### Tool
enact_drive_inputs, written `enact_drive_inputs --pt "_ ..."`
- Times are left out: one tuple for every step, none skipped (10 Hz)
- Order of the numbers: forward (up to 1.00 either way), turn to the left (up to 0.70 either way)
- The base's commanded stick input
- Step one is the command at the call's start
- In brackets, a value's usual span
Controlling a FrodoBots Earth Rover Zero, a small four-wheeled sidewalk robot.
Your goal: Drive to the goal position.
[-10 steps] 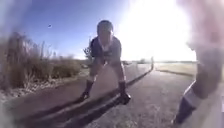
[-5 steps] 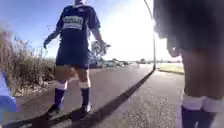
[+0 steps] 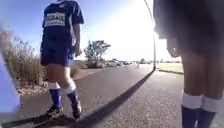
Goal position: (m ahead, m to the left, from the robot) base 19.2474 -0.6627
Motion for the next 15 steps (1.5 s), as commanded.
enact_drive_inputs --pt "0.56 0.0" --pt "0.68 0.0" --pt "0.68 0.0" --pt "0.68 0.0" --pt "0.68 0.0" --pt "0.67 0.0" --pt "0.67 0.0" --pt "0.67 0.0" --pt "0.68 0.0" --pt "0.67 0.0" --pt "0.67 0.0" --pt "0.67 0.0" --pt "0.68 0.0" --pt "0.68 0.0" --pt "0.67 0.0"
